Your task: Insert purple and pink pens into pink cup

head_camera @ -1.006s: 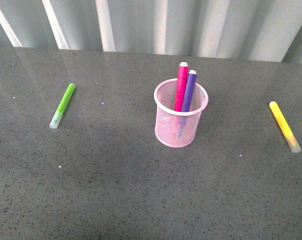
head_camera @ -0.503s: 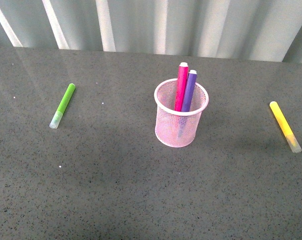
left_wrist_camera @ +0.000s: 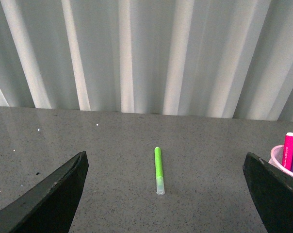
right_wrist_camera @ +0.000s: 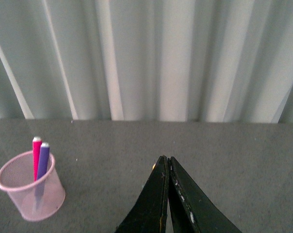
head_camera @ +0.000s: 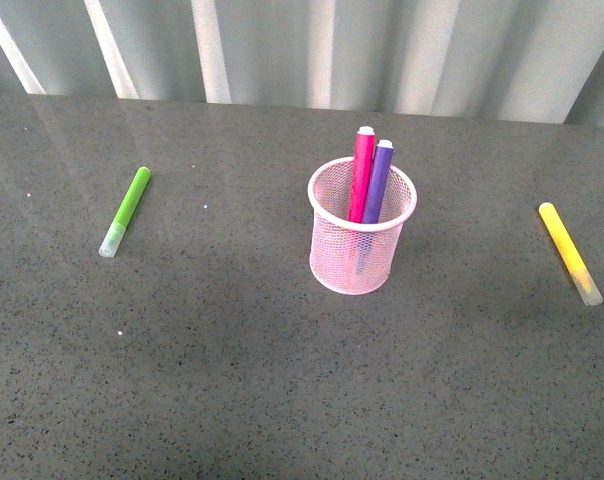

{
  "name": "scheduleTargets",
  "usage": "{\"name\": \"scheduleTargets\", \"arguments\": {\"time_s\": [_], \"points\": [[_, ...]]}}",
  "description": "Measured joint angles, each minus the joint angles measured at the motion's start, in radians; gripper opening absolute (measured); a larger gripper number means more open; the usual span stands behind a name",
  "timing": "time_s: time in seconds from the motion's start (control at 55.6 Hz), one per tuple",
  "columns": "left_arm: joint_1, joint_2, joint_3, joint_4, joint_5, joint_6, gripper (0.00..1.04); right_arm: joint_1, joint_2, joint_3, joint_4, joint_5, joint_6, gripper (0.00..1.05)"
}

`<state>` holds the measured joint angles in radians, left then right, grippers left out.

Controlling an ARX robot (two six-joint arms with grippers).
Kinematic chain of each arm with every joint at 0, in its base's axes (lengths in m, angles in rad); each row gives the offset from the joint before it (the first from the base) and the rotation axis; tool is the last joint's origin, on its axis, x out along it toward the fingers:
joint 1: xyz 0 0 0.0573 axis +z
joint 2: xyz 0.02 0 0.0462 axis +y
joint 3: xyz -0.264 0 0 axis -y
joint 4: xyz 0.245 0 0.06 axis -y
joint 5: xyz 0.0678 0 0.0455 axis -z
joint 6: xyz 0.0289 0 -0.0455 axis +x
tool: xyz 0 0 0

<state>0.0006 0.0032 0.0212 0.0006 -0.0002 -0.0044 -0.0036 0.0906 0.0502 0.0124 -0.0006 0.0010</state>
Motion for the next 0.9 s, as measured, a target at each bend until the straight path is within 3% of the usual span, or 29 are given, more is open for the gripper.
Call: {"name": "scheduleTargets", "arguments": {"time_s": [0.575,0.898], "points": [[0.0,-0.001,0.0,0.0,0.0,0.0,0.98,0.0,-0.087,-0.032,-0.014,0.0,0.0,0.04],[0.0,-0.001,0.0,0.0,0.0,0.0,0.98,0.0,-0.087,-0.032,-0.014,0.0,0.0,0.59]]}}
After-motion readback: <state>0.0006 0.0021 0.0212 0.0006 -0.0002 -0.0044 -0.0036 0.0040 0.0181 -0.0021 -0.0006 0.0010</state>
